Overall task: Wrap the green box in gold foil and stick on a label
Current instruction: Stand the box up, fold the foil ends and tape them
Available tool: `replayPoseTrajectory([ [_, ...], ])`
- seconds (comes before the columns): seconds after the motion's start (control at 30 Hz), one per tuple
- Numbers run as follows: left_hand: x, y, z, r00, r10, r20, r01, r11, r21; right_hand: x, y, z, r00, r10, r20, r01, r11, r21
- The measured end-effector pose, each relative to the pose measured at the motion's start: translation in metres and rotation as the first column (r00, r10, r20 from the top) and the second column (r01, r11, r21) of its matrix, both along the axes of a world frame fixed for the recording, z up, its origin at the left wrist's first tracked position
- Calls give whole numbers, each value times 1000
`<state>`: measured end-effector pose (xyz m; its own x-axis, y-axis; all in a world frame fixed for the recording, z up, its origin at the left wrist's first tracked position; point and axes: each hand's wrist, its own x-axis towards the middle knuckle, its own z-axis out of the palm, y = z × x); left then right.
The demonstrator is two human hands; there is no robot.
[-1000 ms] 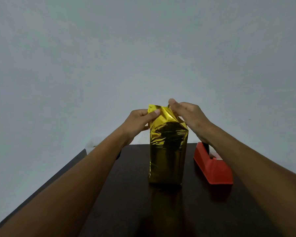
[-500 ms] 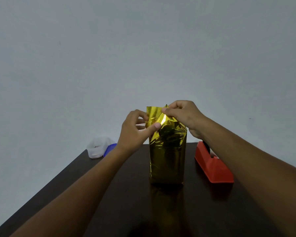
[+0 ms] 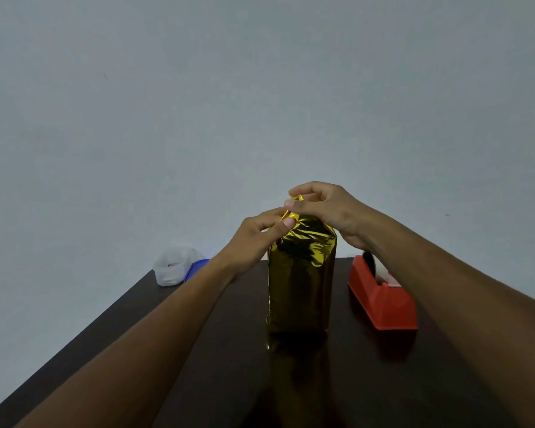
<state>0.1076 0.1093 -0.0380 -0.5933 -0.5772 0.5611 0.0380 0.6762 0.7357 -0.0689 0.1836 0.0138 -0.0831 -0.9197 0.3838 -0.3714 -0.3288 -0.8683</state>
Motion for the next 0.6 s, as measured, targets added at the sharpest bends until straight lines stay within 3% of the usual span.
replayPoseTrajectory([
  [0.13,1,5,2,996,-85,17,83,992,91,1,0,-1,1000,-7,5,7,1000,-10],
  [0.33,0,6,-2,996,-86,-13,87,992,89,-7,-3,-12,995,-102,6,102,994,-23],
  [0.47,-3,3,0,999,-42,-8,43,990,133,-18,-4,-29,988,-153,2,153,987,39],
  [0.6,-10,-7,6,994,105,27,-108,958,264,-24,-9,-42,979,-202,24,199,976,87],
])
